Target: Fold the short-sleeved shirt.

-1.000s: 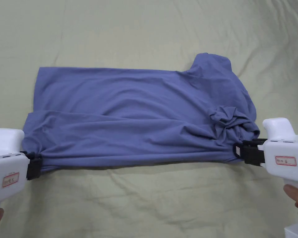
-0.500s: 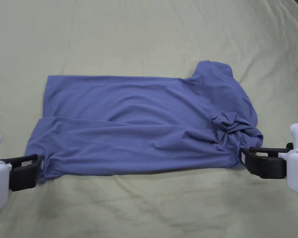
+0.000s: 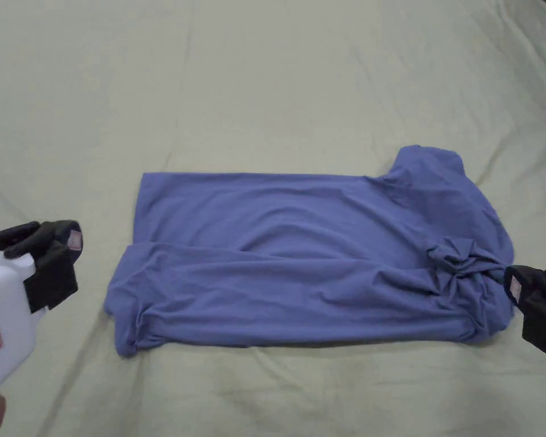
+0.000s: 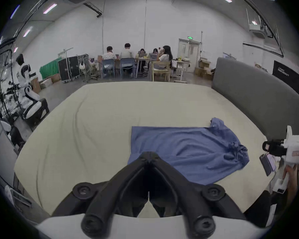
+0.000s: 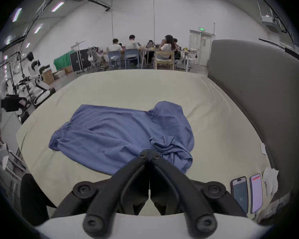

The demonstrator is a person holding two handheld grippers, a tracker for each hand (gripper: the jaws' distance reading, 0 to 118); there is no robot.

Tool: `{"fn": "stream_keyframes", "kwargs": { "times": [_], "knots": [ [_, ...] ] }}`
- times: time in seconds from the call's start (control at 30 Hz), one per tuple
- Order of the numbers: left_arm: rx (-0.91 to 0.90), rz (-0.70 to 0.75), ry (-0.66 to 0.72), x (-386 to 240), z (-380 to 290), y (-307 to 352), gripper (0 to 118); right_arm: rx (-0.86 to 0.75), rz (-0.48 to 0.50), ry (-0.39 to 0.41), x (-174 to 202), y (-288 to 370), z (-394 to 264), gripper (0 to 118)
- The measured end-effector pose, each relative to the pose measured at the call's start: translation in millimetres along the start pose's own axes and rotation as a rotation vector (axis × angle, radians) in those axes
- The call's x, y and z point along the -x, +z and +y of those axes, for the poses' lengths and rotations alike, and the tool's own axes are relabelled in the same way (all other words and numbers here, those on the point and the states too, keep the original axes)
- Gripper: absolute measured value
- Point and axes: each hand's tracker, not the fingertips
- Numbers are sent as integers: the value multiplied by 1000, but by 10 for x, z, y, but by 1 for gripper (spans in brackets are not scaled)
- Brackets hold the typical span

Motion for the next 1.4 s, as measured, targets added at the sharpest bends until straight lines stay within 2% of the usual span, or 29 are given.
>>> {"fn": "stream_keyframes", "kwargs": {
  "times": [0.17, 0.2, 0.23, 0.27, 0.3, 0.33, 0.43, 0.5, 0.57, 0.67, 0.7, 0.73, 0.77, 0.8, 0.93, 1.07, 1.1, 1.13, 1.17, 1.2, 1.23, 1.27, 1.3, 1.33, 1.4],
  "knots": [
    [2, 3, -102, -71, 572, -818, 0, -11, 2, 21, -40, -98, 146, 3],
    [2, 6, -106, -54, 678, -1083, 4, -14, 2, 24, -51, -119, 175, 3],
    [26, -7, -93, -22, 783, -1377, 29, -19, 4, 24, -67, -141, 201, 3],
    [57, -41, -68, 39, 857, -1696, 80, -19, 8, 24, -46, -148, 261, 3],
    [116, -51, -37, 82, 922, -2007, 101, -16, 9, 23, -54, -180, 284, 3],
    [227, -28, -8, 105, 946, -2427, 103, -16, 7, 23, -64, -219, 301, 3],
    [348, 22, -23, 137, 798, -3159, 103, -1, -5, 33, -80, -302, 342, 3],
    [462, 58, 12, 195, 635, -3583, 103, 19, -12, 31, -112, -385, 334, 3],
    [495, 51, 34, 258, 500, -3807, 103, 44, -15, 31, -146, -455, 321, 3],
    [510, 58, -6, 269, 409, -3968, 102, 62, -20, 29, -186, -555, 294, 3],
    [513, 59, -12, 257, 380, -3949, 95, 81, -12, 11, -196, -696, 255, 3],
    [513, 59, -12, 257, 380, -3949, 71, 81, -12, 11, -196, -696, 255, 3],
    [458, -46, 11, 201, 303, -3809, 11, 82, -11, 10, -196, -701, 253, 3],
    [458, -46, 11, 201, 303, -3809, 2, 82, -11, 10, -196, -701, 253, 3],
    [496, -10, -90, 161, 374, -3721, 2, 99, 20, -17, -220, -830, 246, 3],
    [408, -46, -107, 76, 600, -3244, 2, 106, 41, -44, -392, -1033, 391, 4],
    [376, -67, -113, 78, 698, -3127, 2, 98, 48, -54, -443, -1088, 482, 26],
    [349, -78, -117, 77, 756, -2991, 2, 103, 62, -84, -500, -1168, 596, 75],
    [320, -82, -115, 72, 806, -2848, 2, 125, 73, -106, -578, -1303, 726, 118],
    [293, -101, -118, 49, 809, -2678, 2, 197, 105, -118, -691, -1523, 854, 118],
    [277, -108, -106, 32, 806, -2548, 2, 133, 117, -139, -756, -1661, 948, 118],
    [269, -114, -108, 35, 812, -2486, 2, 158, 112, -153, -809, -1802, 1052, 118],
    [270, -113, -113, 33, 814, -2426, 2, 234, 102, -186, -962, -2094, 1127, 118],
    [270, -103, -118, 77, 784, -2488, 2, 354, 55, -233, -1224, -2741, 1212, 118],
    [272, -100, -119, 79, 775, -2494, 2, 367, 49, -238, -1251, -2827, 1215, 118]
  ]
}}
